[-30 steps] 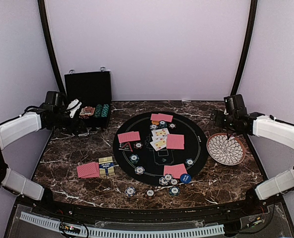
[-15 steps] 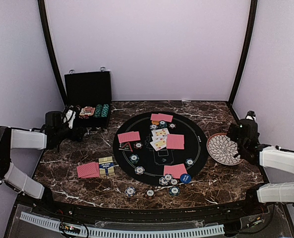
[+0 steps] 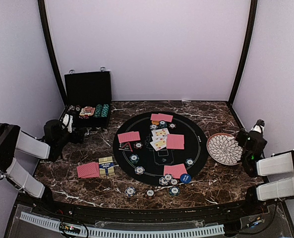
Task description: Distribute texas hold em gaming equipment
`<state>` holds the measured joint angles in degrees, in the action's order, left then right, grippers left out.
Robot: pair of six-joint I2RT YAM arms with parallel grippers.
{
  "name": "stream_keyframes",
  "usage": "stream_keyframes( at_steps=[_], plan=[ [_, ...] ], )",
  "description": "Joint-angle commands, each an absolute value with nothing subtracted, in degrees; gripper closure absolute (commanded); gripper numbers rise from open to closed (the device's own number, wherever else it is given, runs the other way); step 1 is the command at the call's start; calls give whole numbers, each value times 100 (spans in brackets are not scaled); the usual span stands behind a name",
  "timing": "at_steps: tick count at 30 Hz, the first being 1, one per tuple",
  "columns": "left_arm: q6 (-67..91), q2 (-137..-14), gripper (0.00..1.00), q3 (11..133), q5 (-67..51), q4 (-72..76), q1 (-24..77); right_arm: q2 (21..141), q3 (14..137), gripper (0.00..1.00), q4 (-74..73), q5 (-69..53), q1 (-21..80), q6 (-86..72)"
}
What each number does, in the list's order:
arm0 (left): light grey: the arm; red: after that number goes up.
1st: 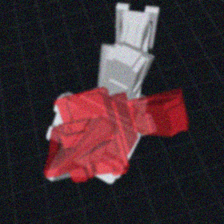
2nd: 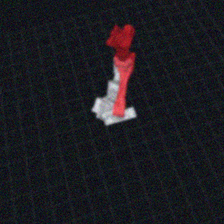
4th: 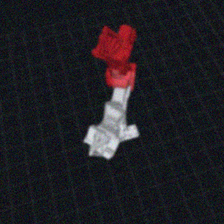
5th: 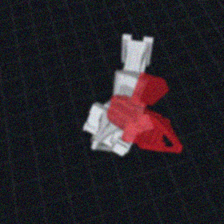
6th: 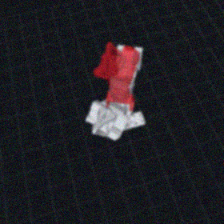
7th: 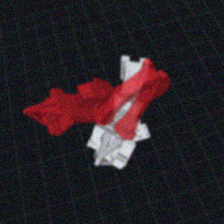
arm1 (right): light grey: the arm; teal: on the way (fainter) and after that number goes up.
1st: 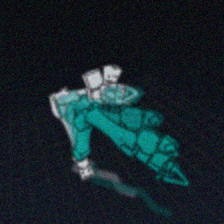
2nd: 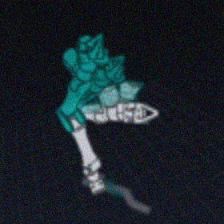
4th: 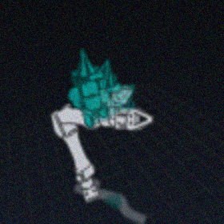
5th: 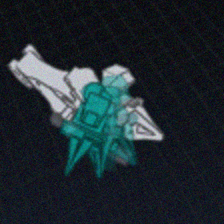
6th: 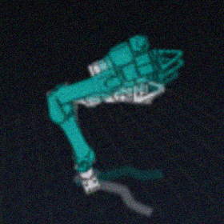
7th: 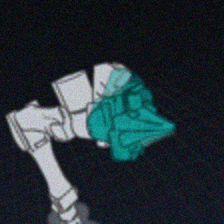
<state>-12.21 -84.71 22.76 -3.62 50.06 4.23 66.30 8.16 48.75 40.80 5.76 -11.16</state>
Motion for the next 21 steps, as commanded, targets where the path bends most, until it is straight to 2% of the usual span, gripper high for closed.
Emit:
stream_keyframes(
  at_steps=[1,8,12,15,21],
  plan=[
    [-1028,-8598,1,1938,-158,6225,396,7257,781,1,6594,3591,497,-852],
    [-747,-8829,1,2253,349,5840,299,8295,945,1,7620,2379,483,-246],
    [-599,-8913,1,2452,268,5567,185,8900,1067,1,8022,1764,371,-93],
    [-575,-8928,1,2492,242,5482,160,8817,1313,1,7358,1497,140,-335],
    [-570,-8907,1,2471,252,5501,158,8842,1304,1,7464,1278,61,-371]
  ],
)
